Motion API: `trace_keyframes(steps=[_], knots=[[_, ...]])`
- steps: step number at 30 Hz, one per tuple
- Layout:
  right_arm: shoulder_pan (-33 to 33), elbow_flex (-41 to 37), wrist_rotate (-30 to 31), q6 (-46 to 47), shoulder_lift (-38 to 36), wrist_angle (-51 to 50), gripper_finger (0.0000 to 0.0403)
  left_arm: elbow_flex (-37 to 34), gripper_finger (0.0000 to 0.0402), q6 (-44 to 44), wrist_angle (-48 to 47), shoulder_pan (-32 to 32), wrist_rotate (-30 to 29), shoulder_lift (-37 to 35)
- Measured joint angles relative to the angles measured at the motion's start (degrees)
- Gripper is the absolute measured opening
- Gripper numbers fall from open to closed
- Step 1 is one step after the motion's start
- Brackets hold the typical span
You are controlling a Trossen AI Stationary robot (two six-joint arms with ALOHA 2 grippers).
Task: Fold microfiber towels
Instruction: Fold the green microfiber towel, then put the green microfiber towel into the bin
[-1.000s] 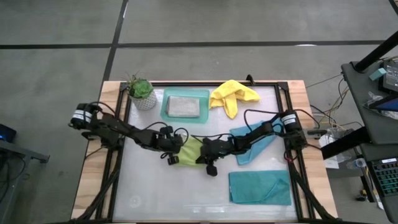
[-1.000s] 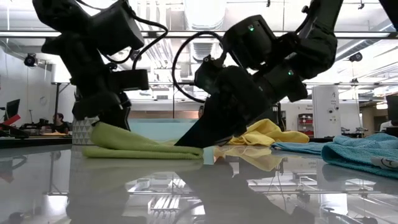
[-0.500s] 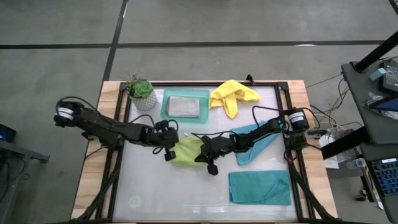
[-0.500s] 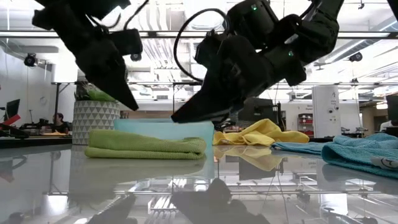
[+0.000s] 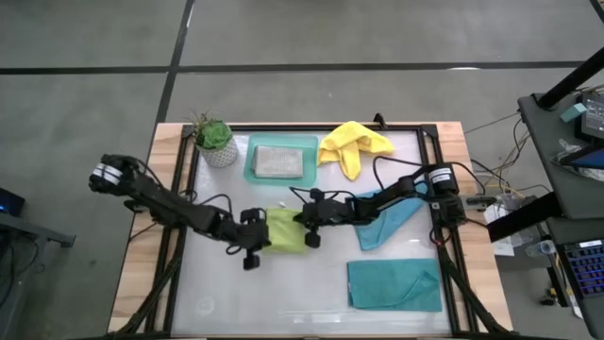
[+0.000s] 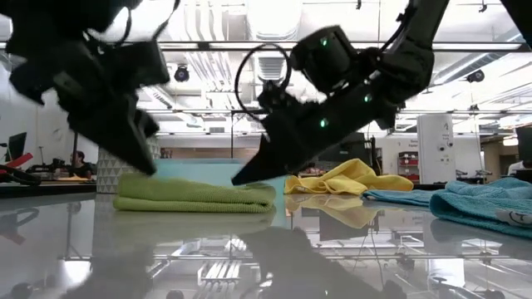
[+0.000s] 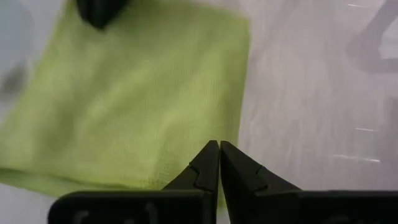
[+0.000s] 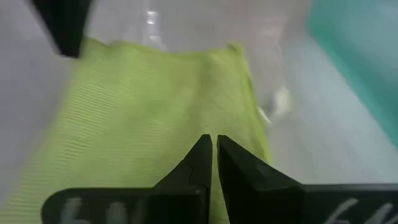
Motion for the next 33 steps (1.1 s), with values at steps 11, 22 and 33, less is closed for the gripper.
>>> trace_keyframes(steps=[11, 22, 33], knots=[[-1.0, 0.0, 0.2, 1.5, 0.8, -2.5, 0.0018, 0.1, 0.0001, -3.4, 0.7, 0.0, 2.3, 6.2], [-0.8, 0.0, -4.1, 5.3, -4.1, -5.5, 0.0018, 0.0, 0.0001, -3.4, -0.3, 0.0, 3.3, 1.0], [-0.3, 2.4, -21.0, 30.6, -6.6, -10.0, 0.0060, 0.0, 0.0052, -13.1, -2.1, 0.8, 2.9, -5.2]])
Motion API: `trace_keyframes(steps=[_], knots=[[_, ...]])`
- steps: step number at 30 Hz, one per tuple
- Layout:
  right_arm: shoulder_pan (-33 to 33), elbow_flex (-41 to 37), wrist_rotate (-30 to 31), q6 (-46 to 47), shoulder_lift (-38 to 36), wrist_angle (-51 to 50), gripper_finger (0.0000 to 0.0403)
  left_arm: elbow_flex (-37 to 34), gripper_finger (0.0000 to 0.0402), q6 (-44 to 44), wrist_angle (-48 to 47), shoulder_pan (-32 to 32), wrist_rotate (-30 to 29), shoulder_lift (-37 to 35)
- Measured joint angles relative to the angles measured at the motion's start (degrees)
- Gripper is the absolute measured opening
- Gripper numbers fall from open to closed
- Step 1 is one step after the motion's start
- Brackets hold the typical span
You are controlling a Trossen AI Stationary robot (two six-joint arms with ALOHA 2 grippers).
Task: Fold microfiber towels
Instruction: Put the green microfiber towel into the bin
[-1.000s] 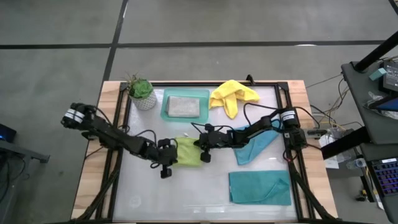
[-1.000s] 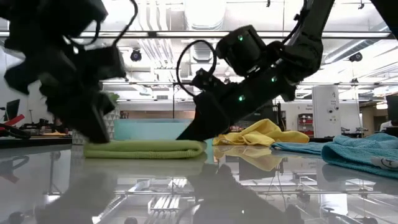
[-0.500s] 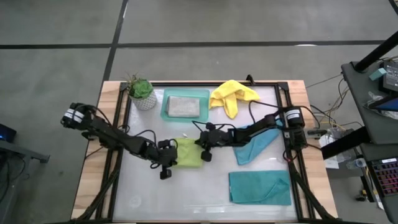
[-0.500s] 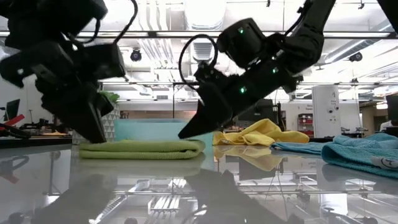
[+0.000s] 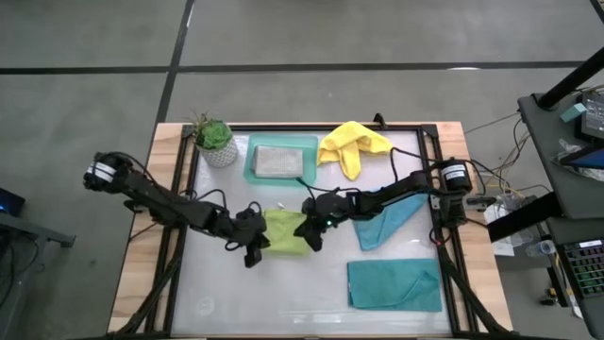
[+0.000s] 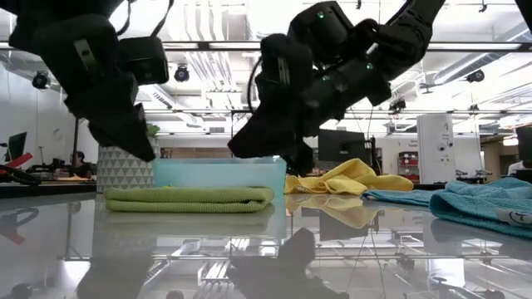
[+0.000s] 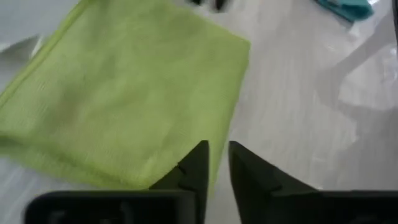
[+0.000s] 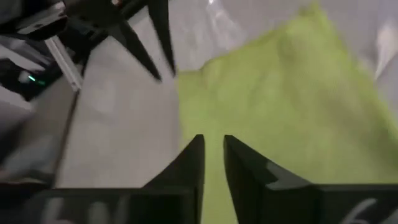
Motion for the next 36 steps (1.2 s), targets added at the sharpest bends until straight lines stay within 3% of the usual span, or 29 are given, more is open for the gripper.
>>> trace_keyframes(steps=[5, 8, 15, 20, 25, 36], knots=[[0.4, 0.6, -2.4, 11.9, -0.6, -7.7, 0.0121, -1.0, 0.0125, -2.2, -0.4, 0.0, -0.6, -3.4], [0.5, 0.6, -1.9, 14.8, -0.6, -11.6, 0.0155, -1.7, 0.0156, -2.4, -0.7, 0.0, -5.3, -2.8], [0.6, 0.6, 2.8, 17.1, -0.6, -15.1, 0.0208, -1.8, 0.0173, -2.3, -0.5, 0.1, -12.2, 3.7], [0.6, 0.6, 7.7, 16.7, -0.3, -15.0, 0.0219, -1.8, 0.0173, -3.8, -0.1, 0.1, -12.8, 8.5], [0.7, 0.7, 7.9, 17.9, 2.3, -10.5, 0.0219, -1.6, 0.0173, -4.9, 2.3, 0.1, -13.9, 11.7], [0.8, 1.0, 8.4, 15.6, 4.5, -5.4, 0.0213, -1.7, 0.0173, -4.9, 3.4, 0.2, -13.0, 11.5]])
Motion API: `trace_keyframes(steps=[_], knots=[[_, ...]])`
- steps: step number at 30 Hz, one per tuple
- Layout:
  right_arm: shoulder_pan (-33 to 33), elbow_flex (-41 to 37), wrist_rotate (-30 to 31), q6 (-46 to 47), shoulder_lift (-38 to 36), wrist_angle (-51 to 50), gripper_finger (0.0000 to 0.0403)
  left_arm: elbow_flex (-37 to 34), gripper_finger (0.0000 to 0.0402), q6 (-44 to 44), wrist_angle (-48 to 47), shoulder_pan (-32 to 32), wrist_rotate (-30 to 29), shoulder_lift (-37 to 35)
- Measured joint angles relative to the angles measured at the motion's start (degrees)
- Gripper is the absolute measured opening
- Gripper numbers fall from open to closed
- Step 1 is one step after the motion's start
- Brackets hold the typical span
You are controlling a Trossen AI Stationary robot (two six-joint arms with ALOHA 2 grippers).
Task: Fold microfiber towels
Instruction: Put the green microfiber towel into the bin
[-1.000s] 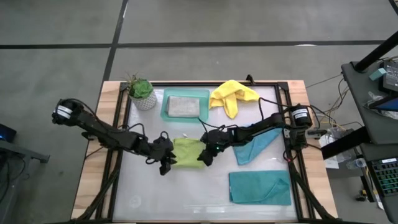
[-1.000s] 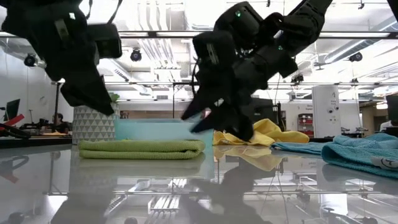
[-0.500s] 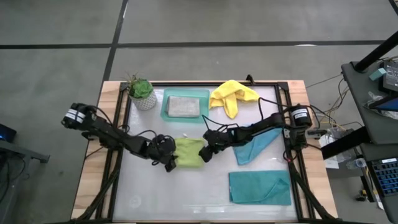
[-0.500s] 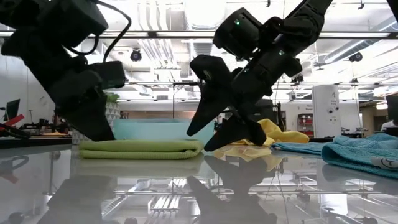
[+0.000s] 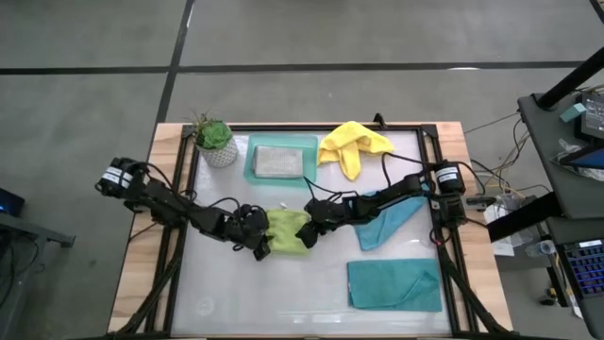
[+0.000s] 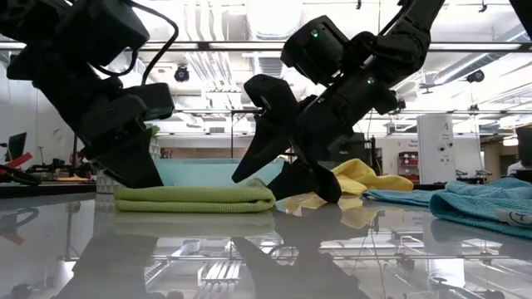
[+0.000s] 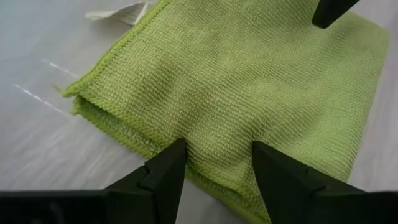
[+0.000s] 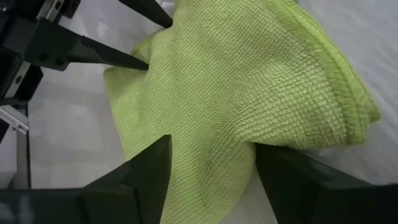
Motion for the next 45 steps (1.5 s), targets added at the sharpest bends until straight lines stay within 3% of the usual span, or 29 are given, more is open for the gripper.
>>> trace_keyframes(steps=[4, 11, 18, 20, 25, 35, 40, 45], knots=[[0.0, 0.0, 0.8, -0.9, 0.0, 0.2, 0.0160, 0.0, 0.0173, 0.0, -0.1, 0.0, 0.2, -0.2], [0.1, 0.0, 1.9, -4.3, 0.1, 0.6, 0.0021, -0.2, 0.0173, 1.4, -0.1, 0.0, 1.0, -1.3], [-0.5, 0.1, 2.2, -8.3, -1.6, 0.7, 0.0011, -0.3, 0.0173, 5.3, -4.6, 0.0, 2.0, -7.3], [-1.1, 1.0, -0.3, -8.7, -2.8, -0.4, 0.0011, -0.3, 0.0173, 6.4, -7.7, 0.0, 1.8, -9.9], [-2.6, 5.6, -3.5, -12.6, -3.8, -10.4, 0.0010, -0.3, 0.0173, 11.0, -12.6, 0.0, -1.2, -17.1], [-7.0, 22.1, -8.4, -24.4, -4.0, -28.0, 0.0009, -0.2, 0.0173, 32.0, -13.3, 0.0, -16.3, -34.7], [-11.2, 29.9, -12.7, -27.9, -4.0, -31.1, 0.0009, -0.2, 0.0173, 42.8, -12.9, 0.0, -27.6, -43.5], [-15.8, 36.4, -13.4, -29.3, -4.0, -31.1, 0.0009, -0.3, 0.0173, 49.0, -12.8, 0.1, -35.7, -50.4]])
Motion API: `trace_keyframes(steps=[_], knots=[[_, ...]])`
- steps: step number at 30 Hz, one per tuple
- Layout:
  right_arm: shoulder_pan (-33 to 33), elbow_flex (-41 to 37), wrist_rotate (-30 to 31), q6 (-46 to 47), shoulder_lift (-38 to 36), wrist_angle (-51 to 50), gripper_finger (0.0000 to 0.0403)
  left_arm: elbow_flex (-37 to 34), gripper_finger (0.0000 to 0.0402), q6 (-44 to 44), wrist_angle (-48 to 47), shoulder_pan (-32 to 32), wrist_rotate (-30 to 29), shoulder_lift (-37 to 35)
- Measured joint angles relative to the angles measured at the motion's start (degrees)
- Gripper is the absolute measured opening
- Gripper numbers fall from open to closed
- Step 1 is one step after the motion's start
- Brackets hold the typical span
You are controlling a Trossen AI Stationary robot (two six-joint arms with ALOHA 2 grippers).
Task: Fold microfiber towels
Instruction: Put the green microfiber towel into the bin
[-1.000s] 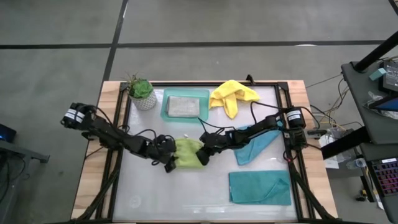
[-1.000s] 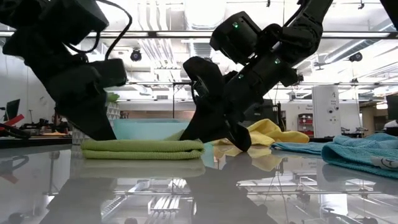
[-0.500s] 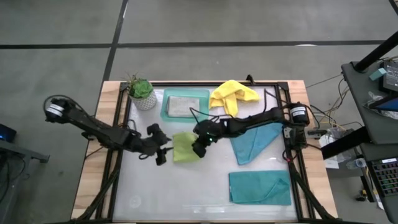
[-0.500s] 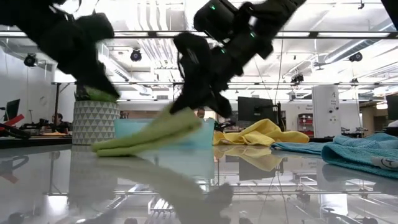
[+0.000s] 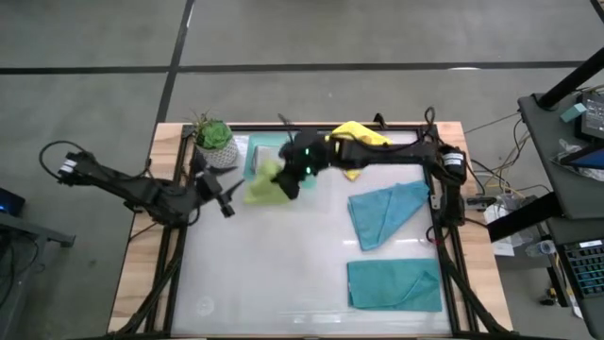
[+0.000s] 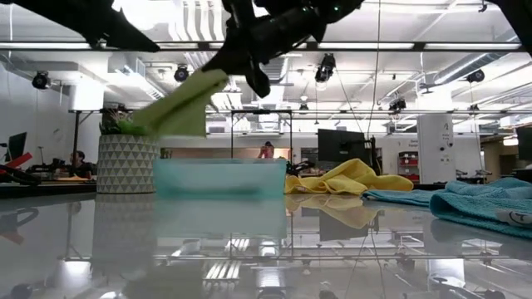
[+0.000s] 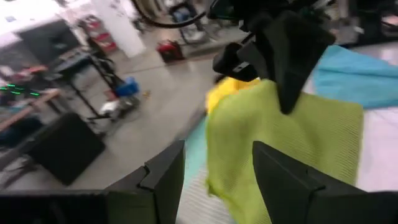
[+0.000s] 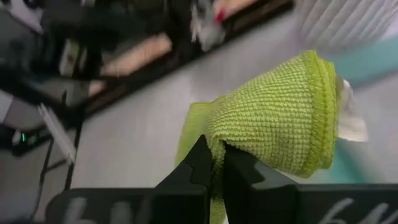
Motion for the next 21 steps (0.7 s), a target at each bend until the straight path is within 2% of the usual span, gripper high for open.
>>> trace_keyframes(steps=[7, 14, 21], knots=[[-6.3, 6.3, 0.7, -2.3, 3.0, 1.3, 0.0009, -2.8, 0.0173, 2.1, -0.1, 0.0, -3.2, -6.1], [-10.3, 9.7, 0.6, -1.7, 9.3, 3.4, 0.0009, -3.6, 0.0173, 2.1, -0.1, 0.0, -4.5, -8.4], [-12.7, 15.3, 0.6, -2.2, 15.1, -5.0, 0.0009, -3.6, 0.0173, 2.0, -0.1, 0.0, -4.5, -8.9]])
